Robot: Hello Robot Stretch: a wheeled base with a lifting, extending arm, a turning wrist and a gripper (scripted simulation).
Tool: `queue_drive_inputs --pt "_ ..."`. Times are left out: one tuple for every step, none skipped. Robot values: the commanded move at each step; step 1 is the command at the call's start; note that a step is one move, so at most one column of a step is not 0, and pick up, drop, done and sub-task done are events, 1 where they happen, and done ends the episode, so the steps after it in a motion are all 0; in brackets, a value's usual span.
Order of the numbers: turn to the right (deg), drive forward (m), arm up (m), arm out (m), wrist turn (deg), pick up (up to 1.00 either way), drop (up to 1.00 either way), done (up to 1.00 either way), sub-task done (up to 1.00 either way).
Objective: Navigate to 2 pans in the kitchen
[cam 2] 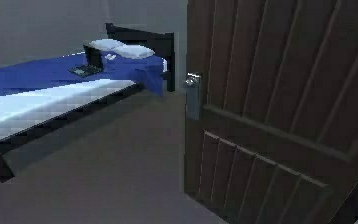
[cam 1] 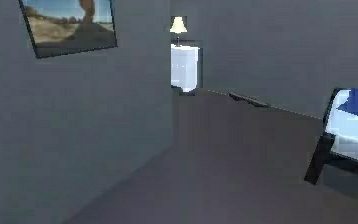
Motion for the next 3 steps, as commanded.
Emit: queue_drive_inputs --pt "36.0 0.00 0.00 0.00 0.0 0.00 0.00 0.00 0.00" --pt "0.0 0.05 0.00 0.00 0.0 0.00 0.00 0.00 0.00" --pt "-45.0 0.00 0.00 0.00 0.0 0.00 0.00 0.00 0.00"
